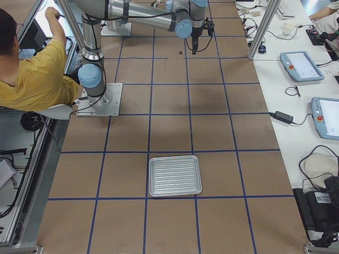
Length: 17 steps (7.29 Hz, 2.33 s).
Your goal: Place bearing gear from tray to pile
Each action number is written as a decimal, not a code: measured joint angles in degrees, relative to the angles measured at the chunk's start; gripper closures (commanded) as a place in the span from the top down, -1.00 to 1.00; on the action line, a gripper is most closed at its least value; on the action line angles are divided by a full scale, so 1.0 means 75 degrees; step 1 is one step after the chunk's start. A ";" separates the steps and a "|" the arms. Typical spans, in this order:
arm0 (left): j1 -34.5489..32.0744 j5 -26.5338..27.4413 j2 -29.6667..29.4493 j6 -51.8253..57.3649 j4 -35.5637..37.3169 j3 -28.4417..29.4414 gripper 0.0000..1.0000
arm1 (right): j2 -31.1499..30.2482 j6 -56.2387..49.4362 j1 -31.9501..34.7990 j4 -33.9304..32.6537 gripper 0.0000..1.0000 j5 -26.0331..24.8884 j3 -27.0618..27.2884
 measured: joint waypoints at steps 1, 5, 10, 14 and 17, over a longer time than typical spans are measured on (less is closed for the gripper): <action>-0.0888 -0.0110 0.0159 -0.0735 -0.0007 0.0248 1.00 | -0.0388 -0.0268 -0.0366 0.1187 1.00 -0.0086 -0.0647; -0.4935 -0.0617 0.0074 -0.5413 0.0085 0.0529 1.00 | -0.1445 -0.0719 -0.0561 0.2238 1.00 -0.0601 -0.0614; -0.6854 -0.0740 -0.0640 -0.6403 0.0881 0.0437 1.00 | -0.1181 -0.1309 -0.0687 0.1245 1.00 -0.0833 -0.0467; -0.6941 -0.0744 -0.1257 -0.6407 0.1460 0.0275 0.63 | -0.1136 -0.1031 -0.0678 0.1212 1.00 -0.0727 -0.0389; -0.6962 -0.0754 -0.1334 -0.6438 0.1505 0.0273 -1.00 | -0.1184 -0.0629 -0.0663 0.1241 1.00 -0.0748 -0.0331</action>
